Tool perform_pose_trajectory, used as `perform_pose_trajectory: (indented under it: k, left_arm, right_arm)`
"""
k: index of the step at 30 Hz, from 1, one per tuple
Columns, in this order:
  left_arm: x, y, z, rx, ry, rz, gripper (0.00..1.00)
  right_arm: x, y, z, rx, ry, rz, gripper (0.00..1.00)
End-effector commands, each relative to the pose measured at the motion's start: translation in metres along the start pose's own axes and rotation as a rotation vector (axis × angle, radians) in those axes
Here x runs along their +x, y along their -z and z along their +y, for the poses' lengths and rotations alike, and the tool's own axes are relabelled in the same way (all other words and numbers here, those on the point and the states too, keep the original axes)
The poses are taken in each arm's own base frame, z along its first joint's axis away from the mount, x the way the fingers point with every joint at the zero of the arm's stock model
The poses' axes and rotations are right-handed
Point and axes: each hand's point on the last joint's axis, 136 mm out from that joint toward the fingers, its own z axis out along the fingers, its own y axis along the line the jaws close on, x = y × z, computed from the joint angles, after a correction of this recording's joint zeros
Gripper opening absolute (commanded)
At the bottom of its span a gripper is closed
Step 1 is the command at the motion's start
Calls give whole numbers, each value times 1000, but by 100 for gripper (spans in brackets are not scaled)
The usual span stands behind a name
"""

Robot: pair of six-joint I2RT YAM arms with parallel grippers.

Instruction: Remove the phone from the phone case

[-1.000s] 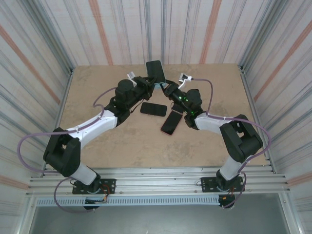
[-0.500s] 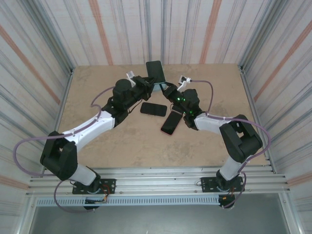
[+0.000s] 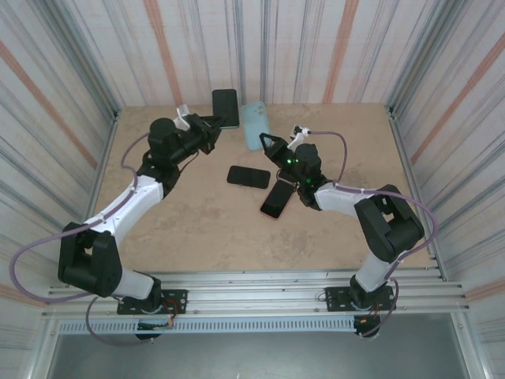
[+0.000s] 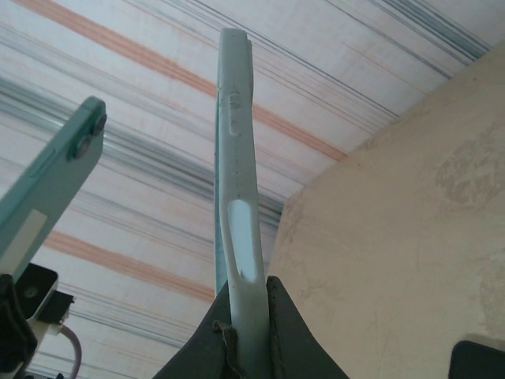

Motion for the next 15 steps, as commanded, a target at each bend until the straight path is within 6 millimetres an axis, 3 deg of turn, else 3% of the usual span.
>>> perform_pose_trajectory:
  k: [1, 6, 15]
  left_arm:
    - [5, 16, 4, 14, -119, 125, 7]
    - [-23, 38, 36, -61, -191, 145, 7]
    - [-76, 71, 111, -152, -153, 103, 7]
  right_arm:
    - [7, -7, -6, 26, 23, 13, 9]
    - [24, -16, -11, 53, -3, 39, 8]
    - [64, -35, -19, 178, -47, 98, 8]
